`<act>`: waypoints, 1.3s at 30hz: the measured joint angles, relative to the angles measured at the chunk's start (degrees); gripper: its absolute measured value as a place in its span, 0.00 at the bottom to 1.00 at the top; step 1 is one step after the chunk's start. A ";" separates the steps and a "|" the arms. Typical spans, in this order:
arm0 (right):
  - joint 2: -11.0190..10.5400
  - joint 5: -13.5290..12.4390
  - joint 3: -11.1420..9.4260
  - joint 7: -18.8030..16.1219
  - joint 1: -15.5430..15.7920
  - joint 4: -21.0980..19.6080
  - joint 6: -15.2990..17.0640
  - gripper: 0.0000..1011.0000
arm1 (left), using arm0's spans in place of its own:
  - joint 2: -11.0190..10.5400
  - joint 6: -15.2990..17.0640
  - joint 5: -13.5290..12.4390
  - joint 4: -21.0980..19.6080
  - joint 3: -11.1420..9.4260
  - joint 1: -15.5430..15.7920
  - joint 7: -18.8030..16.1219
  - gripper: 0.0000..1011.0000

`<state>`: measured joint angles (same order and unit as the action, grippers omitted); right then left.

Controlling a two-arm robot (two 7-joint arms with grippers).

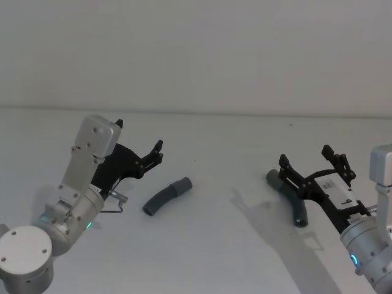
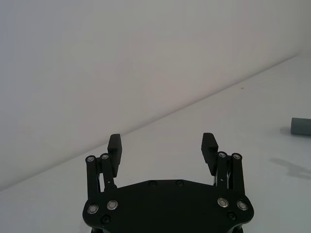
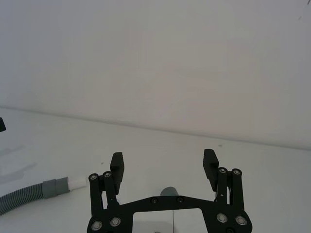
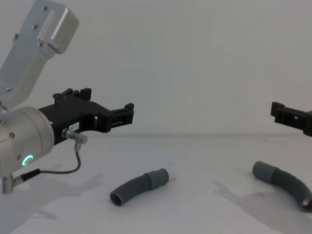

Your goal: Use both hands to pick up one end of the pipe from the table, align the ends, and insert them.

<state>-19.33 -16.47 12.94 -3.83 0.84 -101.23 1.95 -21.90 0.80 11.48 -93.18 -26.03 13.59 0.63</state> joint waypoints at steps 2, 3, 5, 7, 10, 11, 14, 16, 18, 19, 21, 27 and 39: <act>0.00 0.00 0.00 0.00 0.00 0.00 0.00 0.99 | 0.00 0.00 0.00 0.00 0.00 0.00 0.00 0.99; 0.00 0.00 0.00 0.00 0.00 0.00 0.00 0.99 | 0.00 0.00 0.00 0.00 0.00 0.00 0.00 0.99; 0.00 0.00 0.00 0.00 0.00 0.00 0.00 0.99 | 0.00 0.00 0.00 0.00 0.00 0.00 0.00 0.99; 0.00 0.00 0.00 0.00 0.00 0.00 0.00 0.99 | 0.00 0.00 0.00 0.00 0.00 0.00 0.00 0.99; 0.00 0.00 0.00 0.00 0.00 0.00 0.00 0.99 | 0.00 0.00 0.00 0.00 0.00 0.00 0.00 0.99; 0.00 0.00 0.00 0.00 0.00 0.00 0.00 0.99 | 0.00 0.00 0.00 0.00 0.00 0.00 0.00 0.99; 0.00 0.00 0.00 0.00 0.00 0.00 0.00 0.99 | 0.00 0.00 0.00 0.00 0.00 0.00 0.00 0.99; 0.00 0.00 0.00 0.00 0.00 0.00 0.00 0.99 | 0.00 0.00 0.00 0.00 0.00 0.00 0.00 0.99; 0.00 0.00 0.00 0.00 0.00 0.00 0.00 0.99 | 0.00 0.00 0.00 0.00 0.00 0.00 0.00 0.99; 0.00 0.00 0.00 0.00 0.00 0.00 0.00 0.99 | 0.00 0.00 0.00 0.00 0.00 0.00 0.00 0.99; 0.00 0.00 0.00 0.00 0.00 0.00 0.00 0.99 | 0.00 0.00 0.00 0.00 0.00 0.00 0.00 0.99; 0.00 0.00 0.00 0.00 0.00 0.00 0.00 0.99 | 0.00 0.00 0.00 0.00 0.00 0.00 0.00 0.99; 0.00 0.00 0.00 0.00 0.00 0.00 0.00 0.99 | 0.00 0.00 0.00 0.00 0.00 0.00 0.00 0.99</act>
<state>-19.33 -16.47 12.94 -3.83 0.84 -101.23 1.95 -21.90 0.80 11.48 -93.17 -26.02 13.59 0.63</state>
